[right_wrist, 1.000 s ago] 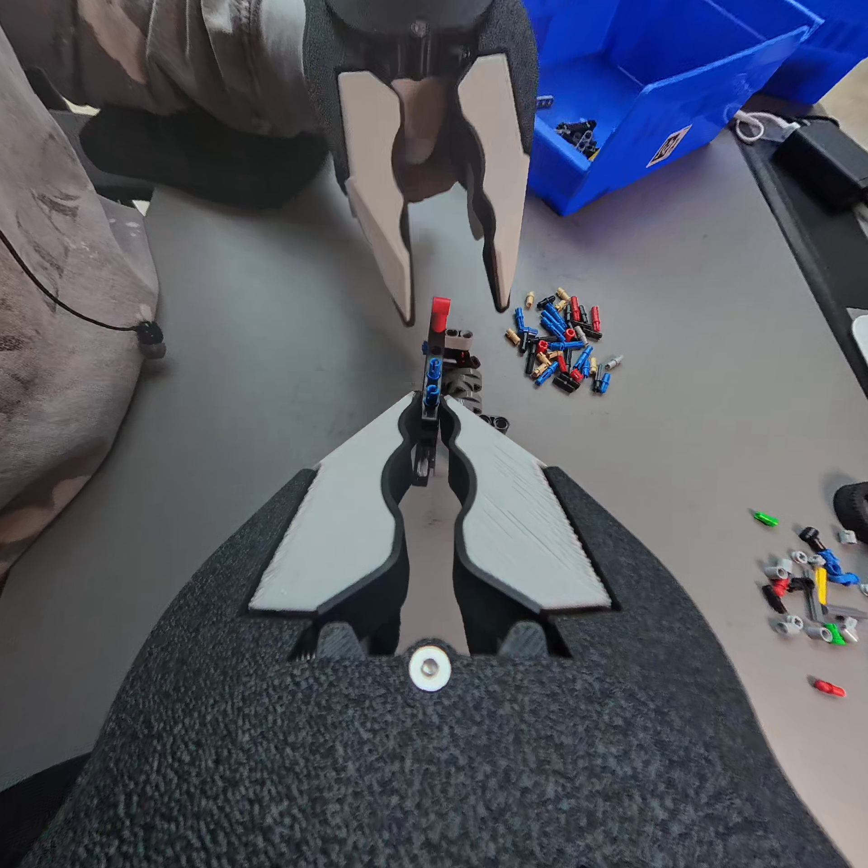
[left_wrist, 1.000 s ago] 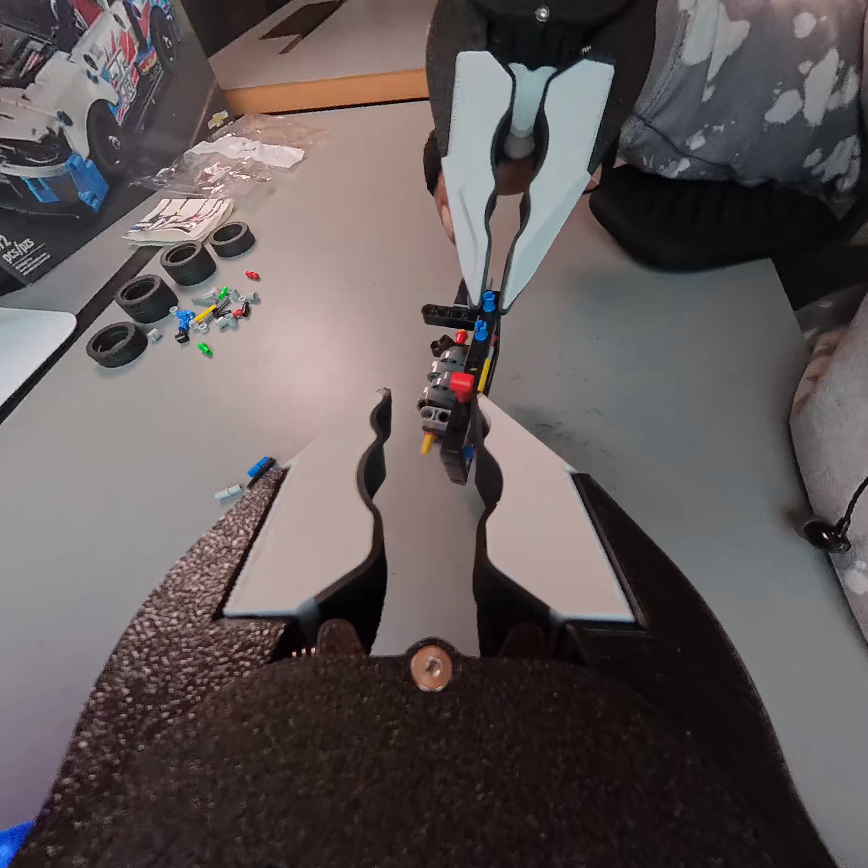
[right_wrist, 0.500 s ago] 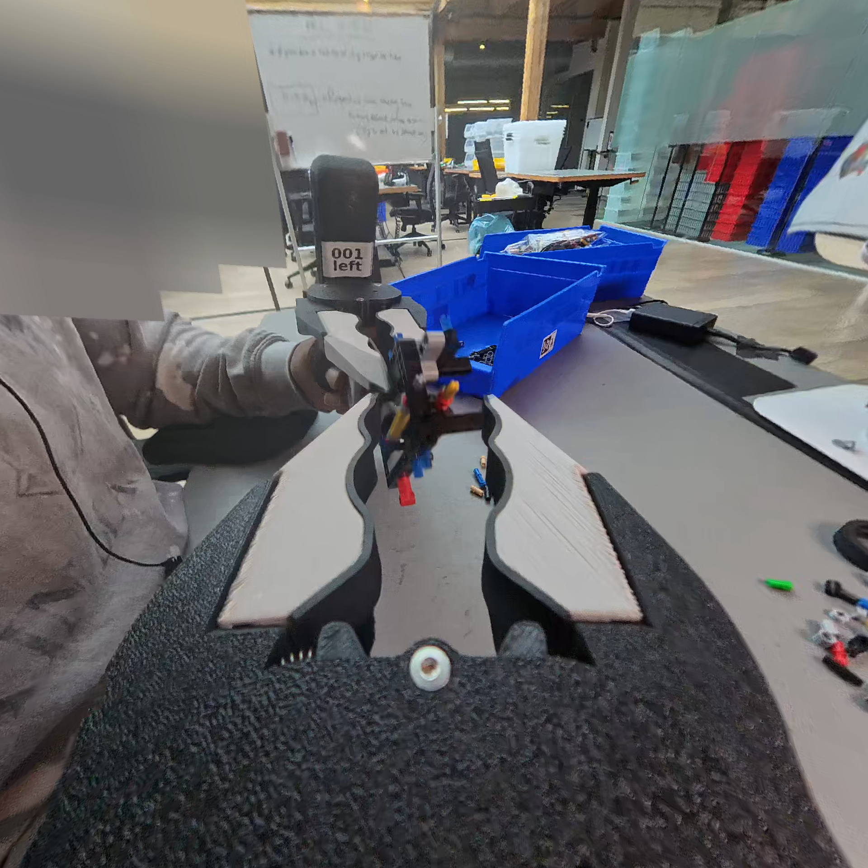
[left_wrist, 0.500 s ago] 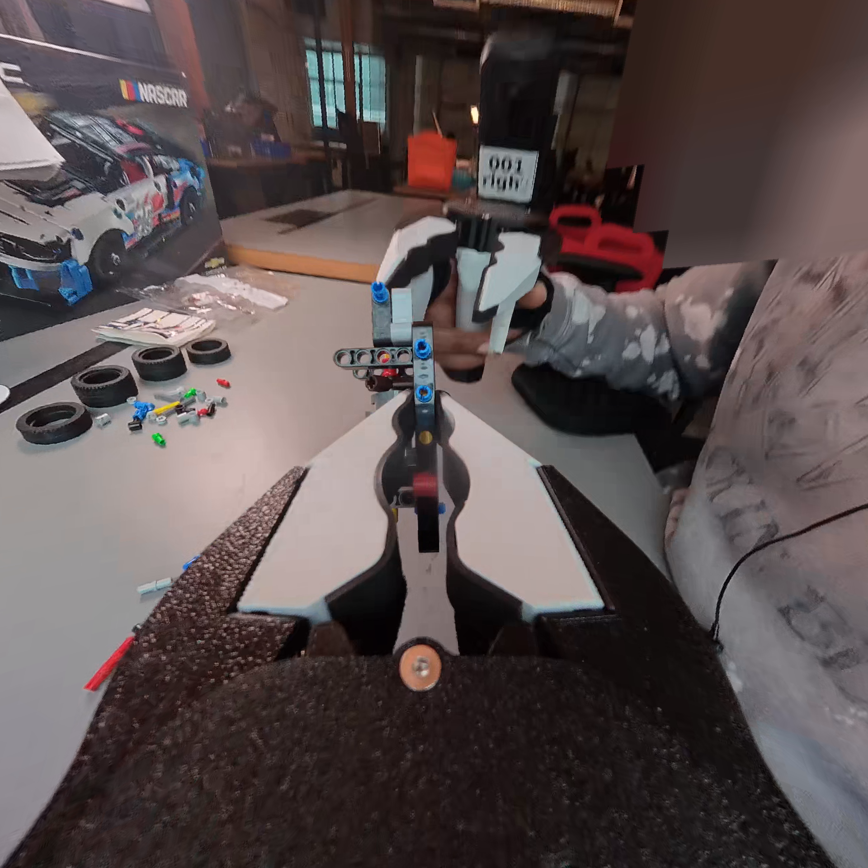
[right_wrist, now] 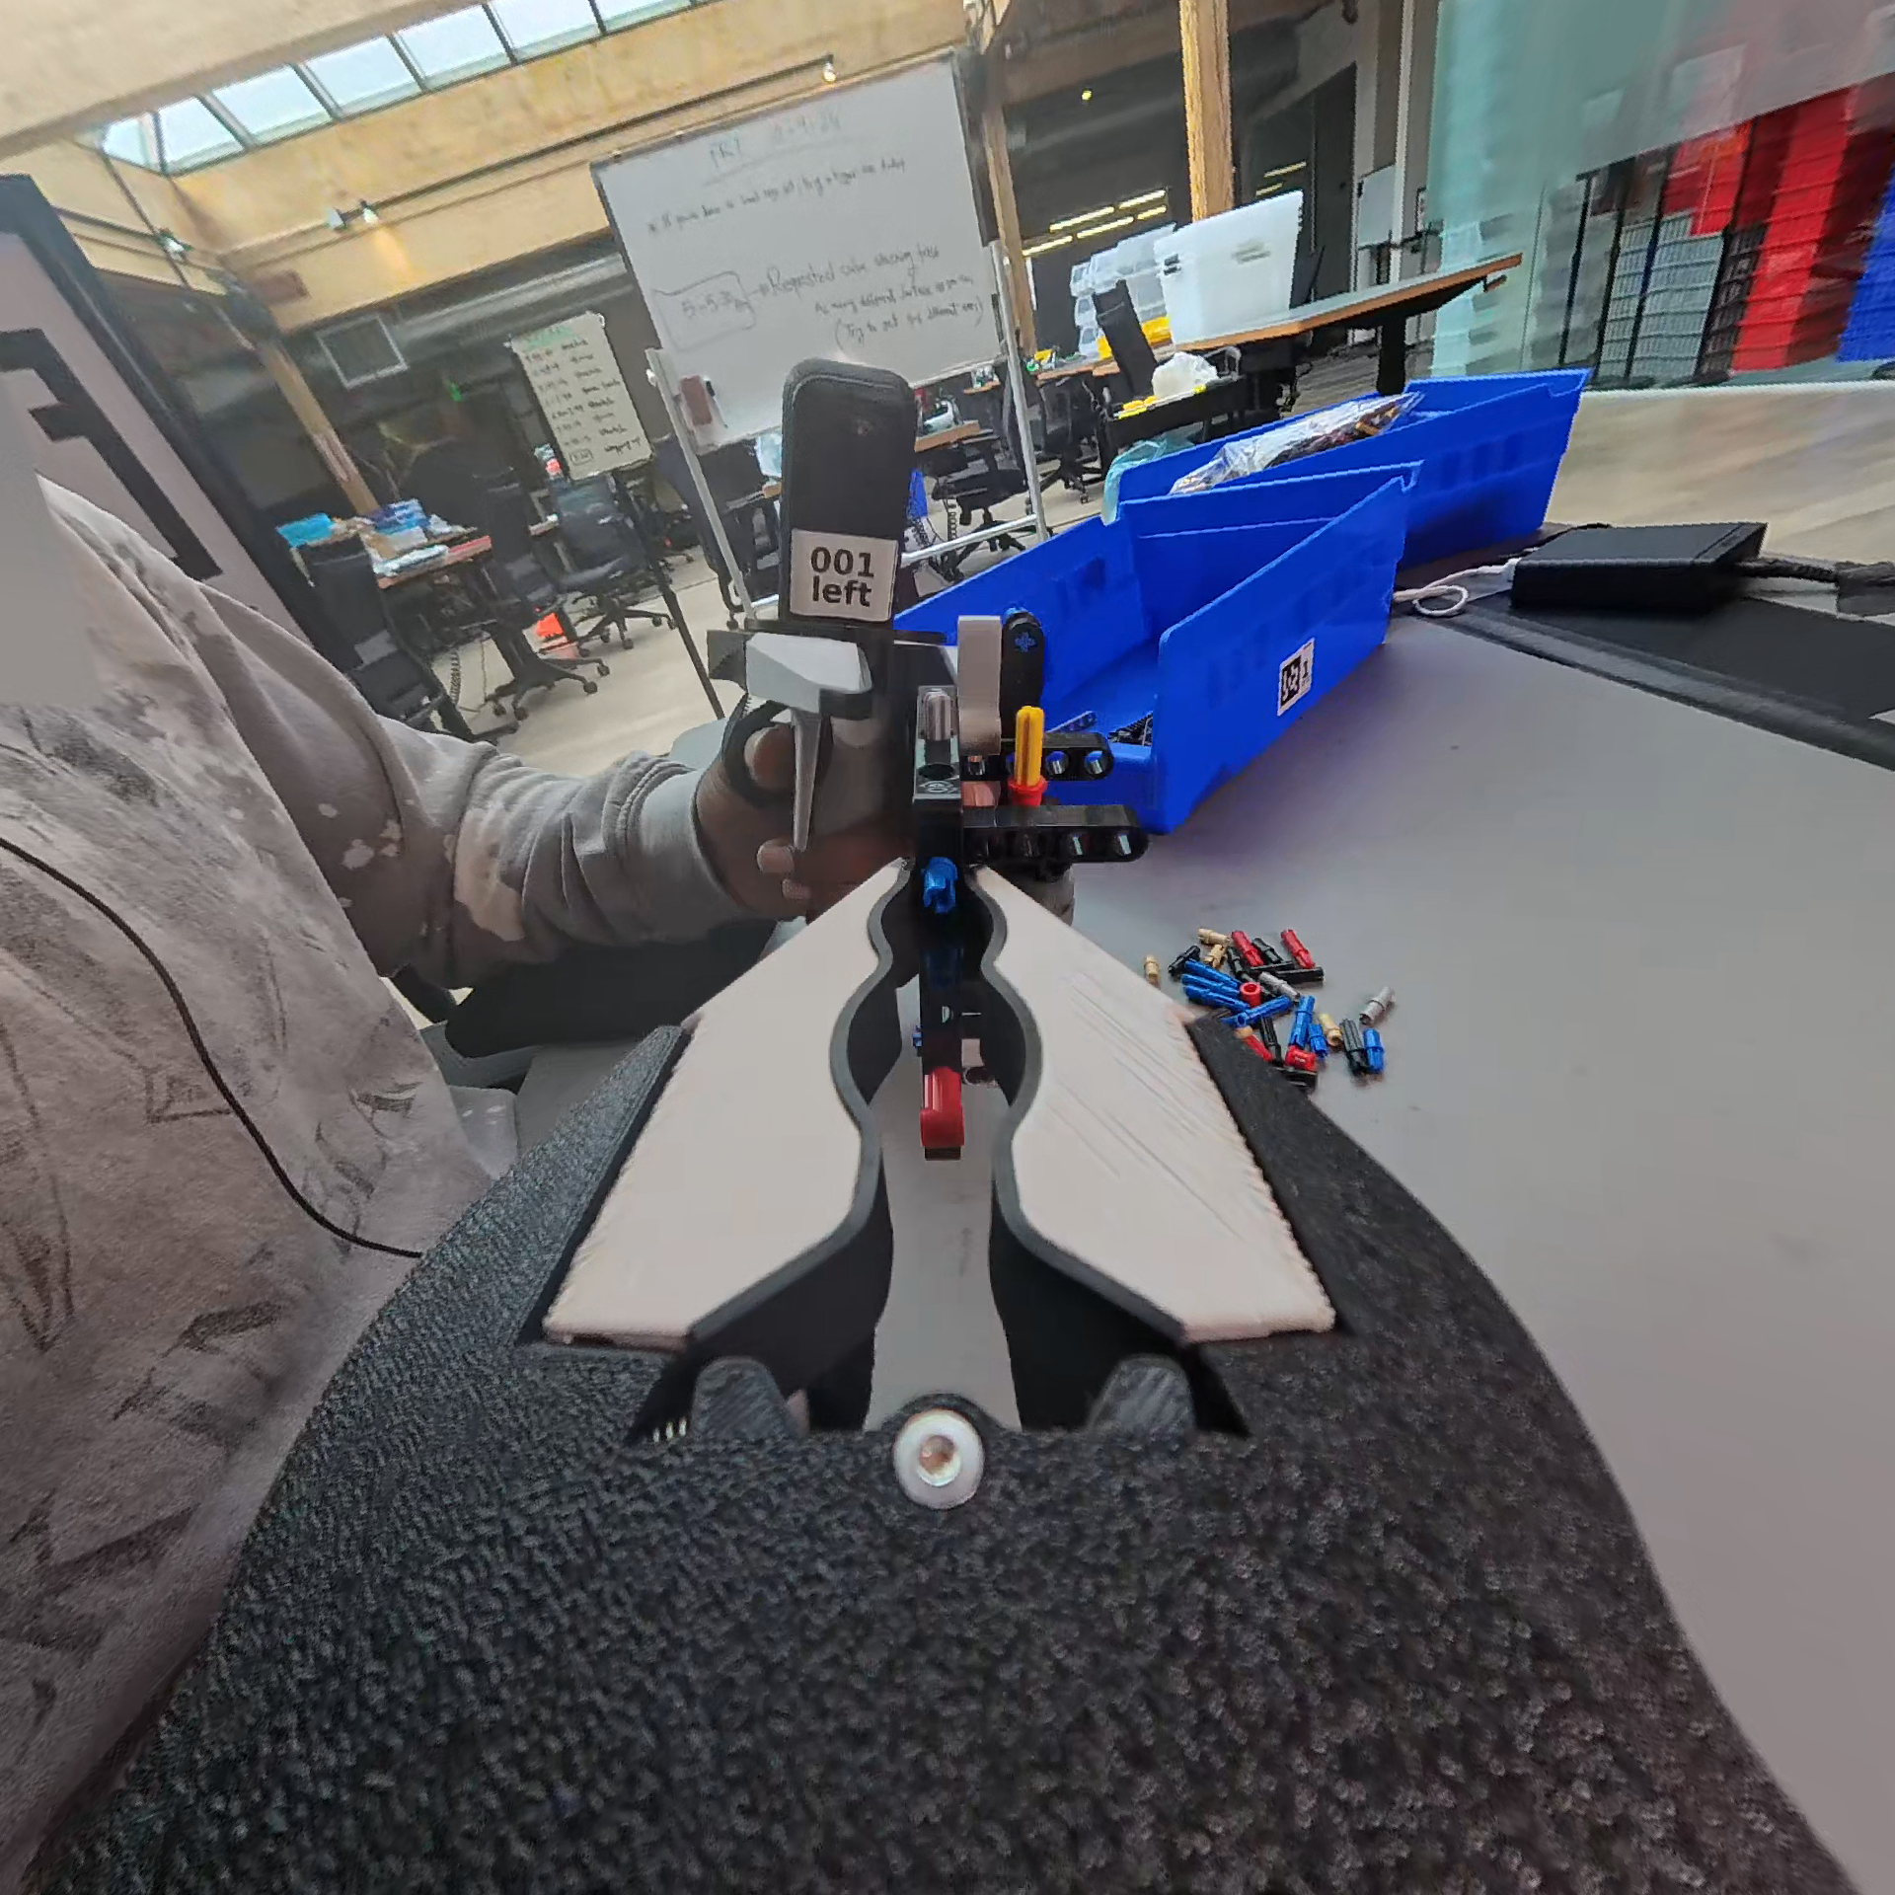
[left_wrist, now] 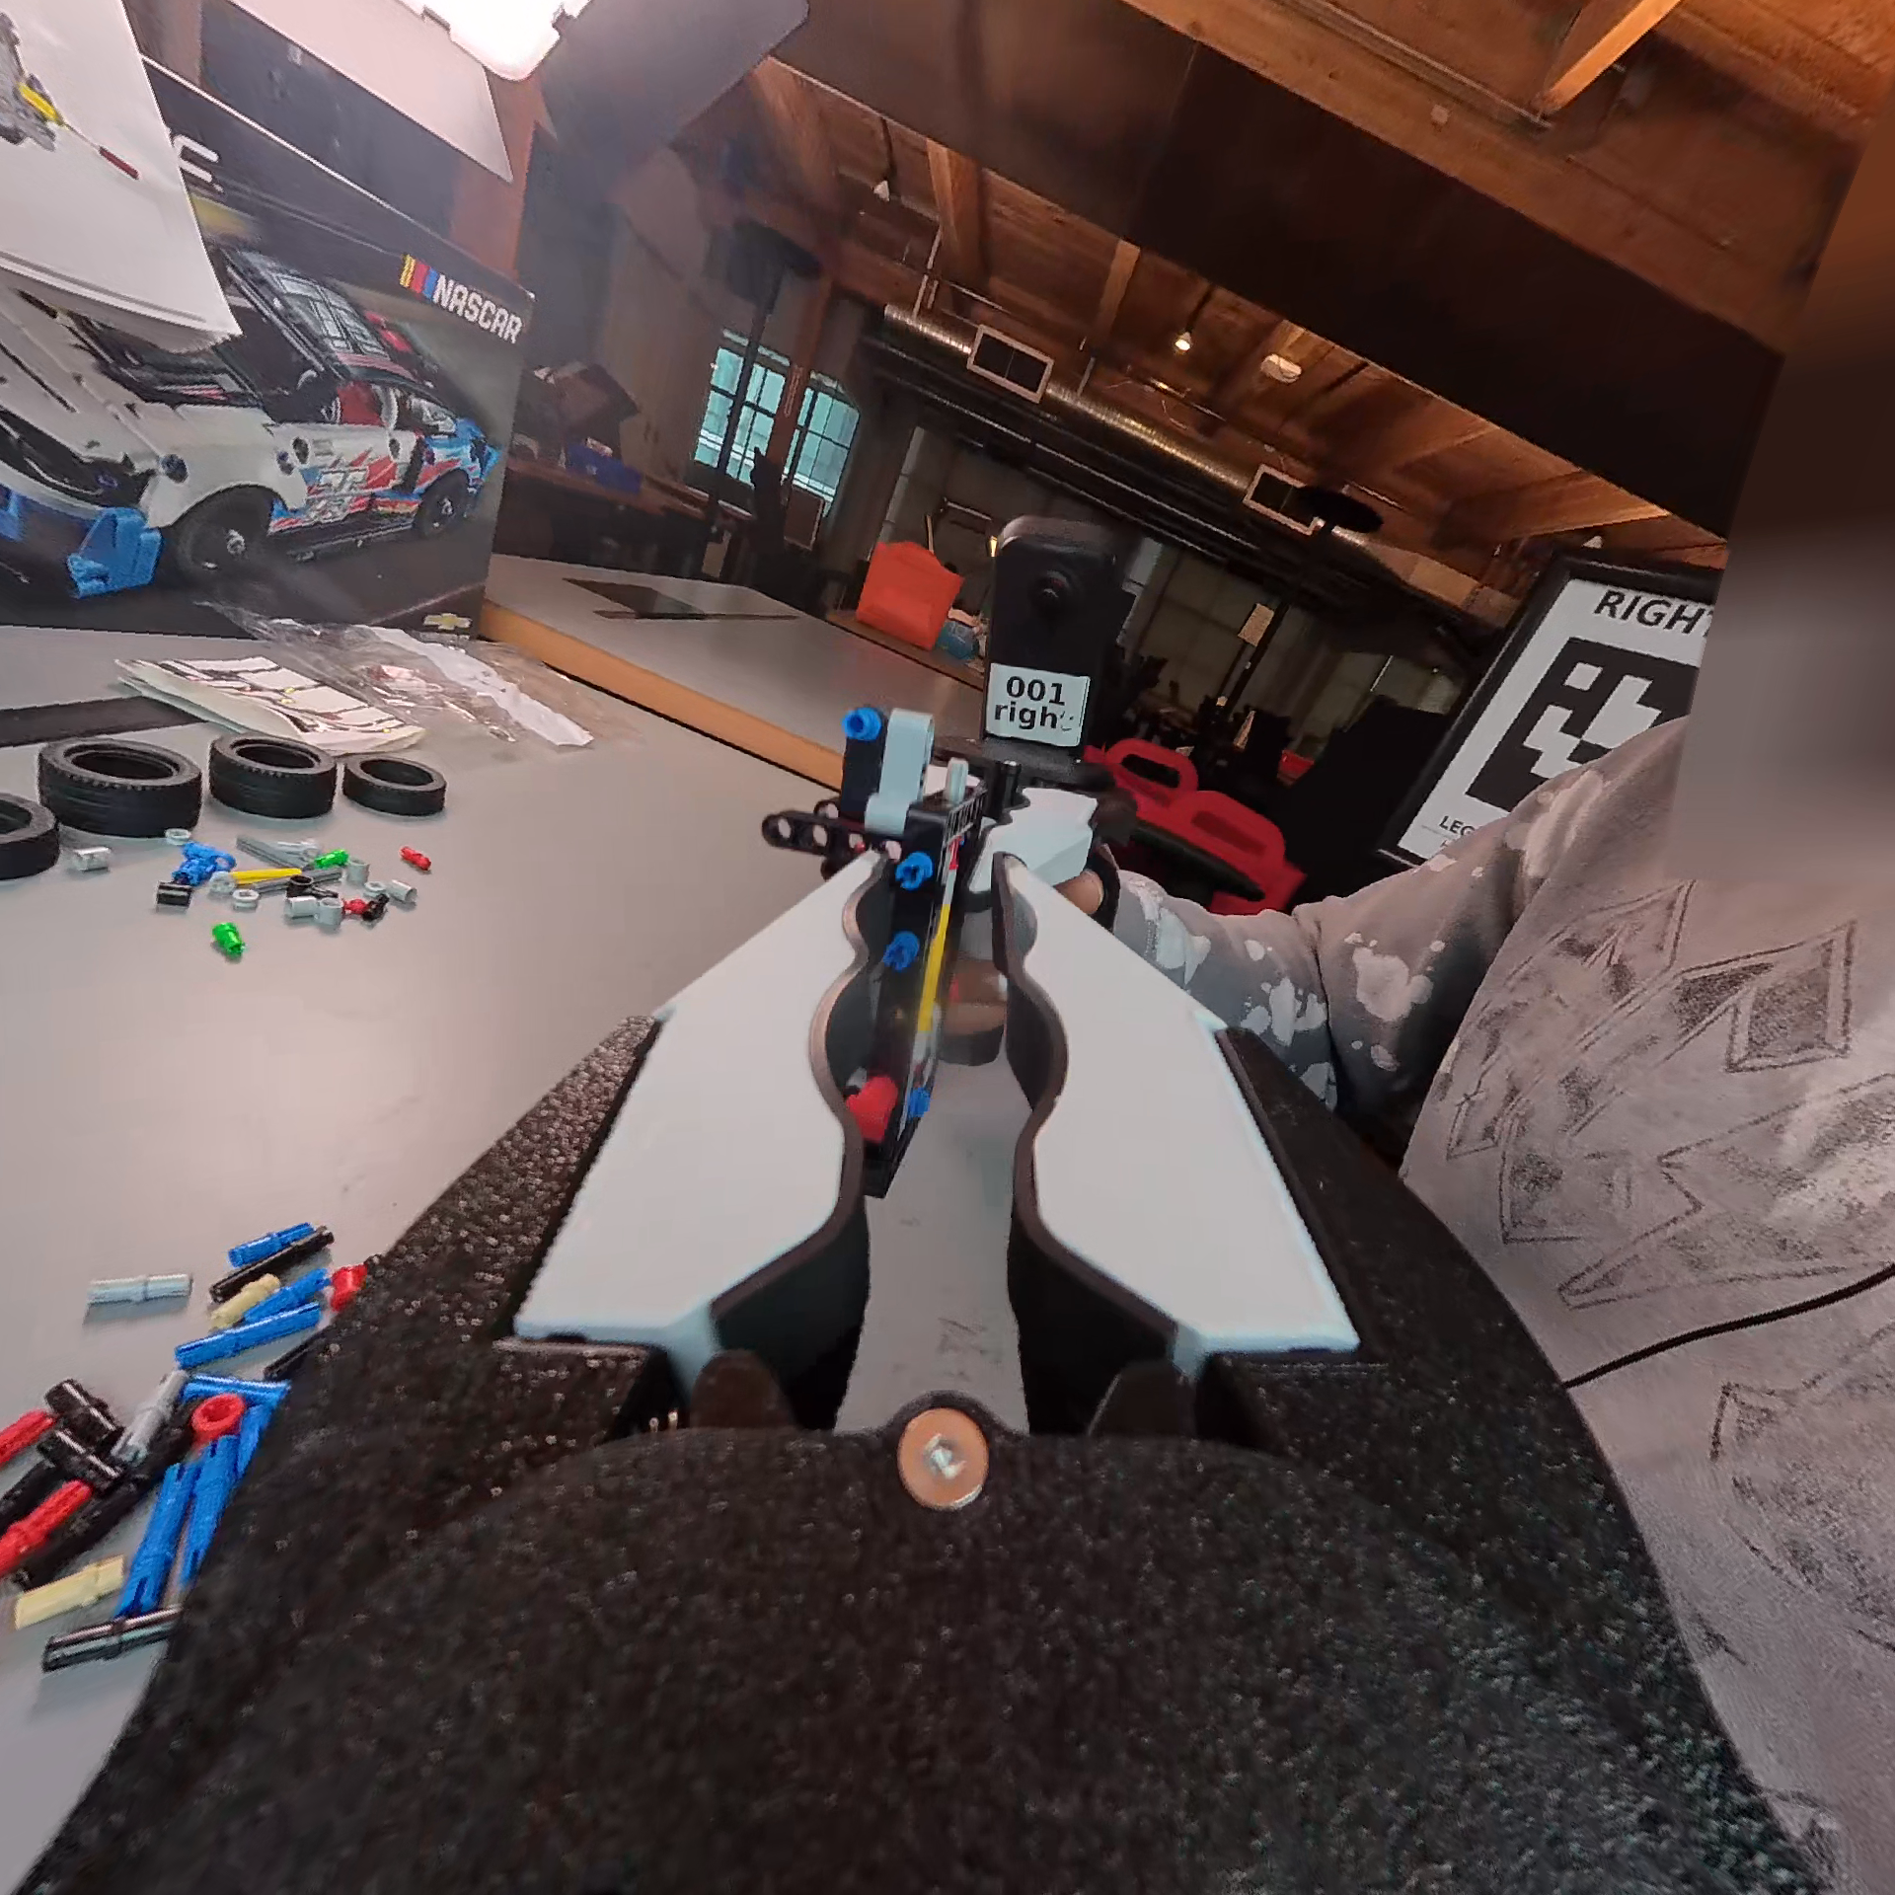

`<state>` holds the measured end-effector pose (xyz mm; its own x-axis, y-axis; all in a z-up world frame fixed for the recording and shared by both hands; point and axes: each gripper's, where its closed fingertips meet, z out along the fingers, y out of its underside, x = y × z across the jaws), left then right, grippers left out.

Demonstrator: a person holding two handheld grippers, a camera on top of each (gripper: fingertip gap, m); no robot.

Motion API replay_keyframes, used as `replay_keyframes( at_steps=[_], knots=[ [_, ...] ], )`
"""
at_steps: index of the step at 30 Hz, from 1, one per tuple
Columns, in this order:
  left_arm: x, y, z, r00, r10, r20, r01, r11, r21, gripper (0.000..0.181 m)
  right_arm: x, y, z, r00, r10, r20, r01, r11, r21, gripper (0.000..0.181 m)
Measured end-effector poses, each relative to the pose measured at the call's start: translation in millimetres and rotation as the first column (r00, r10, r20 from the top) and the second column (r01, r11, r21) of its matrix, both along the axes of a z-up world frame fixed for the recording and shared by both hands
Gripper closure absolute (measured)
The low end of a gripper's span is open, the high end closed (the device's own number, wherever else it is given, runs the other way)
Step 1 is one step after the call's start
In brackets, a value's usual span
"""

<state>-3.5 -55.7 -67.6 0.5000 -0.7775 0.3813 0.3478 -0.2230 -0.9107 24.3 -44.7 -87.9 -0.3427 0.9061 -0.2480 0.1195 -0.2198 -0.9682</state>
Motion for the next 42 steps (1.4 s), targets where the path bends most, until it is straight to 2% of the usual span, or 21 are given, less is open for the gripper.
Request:
replay_keyframes(
  at_steps=[5, 17, 24, 25, 27, 29, 35, 37, 42],
  knots=[
    [4, -3, -5, 0.998, -0.026, -0.063, 0.025, 1.000, -0.005, 0.173, 0, -8, 1, 0.999, 0.043, -0.005, -0.043, 0.999, -0.004, 0.174],
    [17, -14, -6, 0.983, -0.123, -0.138, 0.120, 0.992, -0.029, 0.175, 12, -11, 12, 0.989, 0.135, -0.053, -0.137, 0.990, -0.035, 0.174],
    [20, -18, -12, 0.958, -0.147, -0.246, 0.140, 0.989, -0.047, 0.176, 19, -10, 11, 0.986, 0.163, -0.041, -0.160, 0.985, 0.061, 0.175],
    [14, -17, -10, 0.963, -0.130, -0.238, 0.123, 0.991, -0.042, 0.180, 22, -5, 15, 0.987, 0.149, -0.060, -0.145, 0.987, 0.068, 0.174],
    [-19, -13, -10, 0.970, -0.028, -0.240, 0.020, 0.999, -0.039, 0.181, 44, 27, 38, 0.986, 0.062, -0.152, -0.059, 0.998, 0.023, 0.175],
    [-39, -11, -14, 0.965, 0.035, -0.261, -0.047, 0.998, -0.042, 0.181, 53, 44, 47, 0.984, -0.011, -0.177, 0.021, 0.998, 0.054, 0.175],
    [-2, -3, -8, 0.976, -0.027, -0.218, 0.021, 0.999, -0.034, 0.180, 32, 18, 28, 0.990, 0.064, -0.124, -0.062, 0.998, 0.024, 0.174],
    [9, -3, -3, 0.980, -0.043, -0.196, 0.037, 0.999, -0.031, 0.168, 27, 12, 25, 0.990, 0.079, -0.117, -0.078, 0.997, 0.014, 0.174],
    [21, -3, 2, 0.977, -0.046, -0.210, 0.045, 0.999, -0.012, 0.172, 23, 3, 27, 0.986, 0.109, -0.127, -0.111, 0.994, -0.008, 0.174]
  ],
)
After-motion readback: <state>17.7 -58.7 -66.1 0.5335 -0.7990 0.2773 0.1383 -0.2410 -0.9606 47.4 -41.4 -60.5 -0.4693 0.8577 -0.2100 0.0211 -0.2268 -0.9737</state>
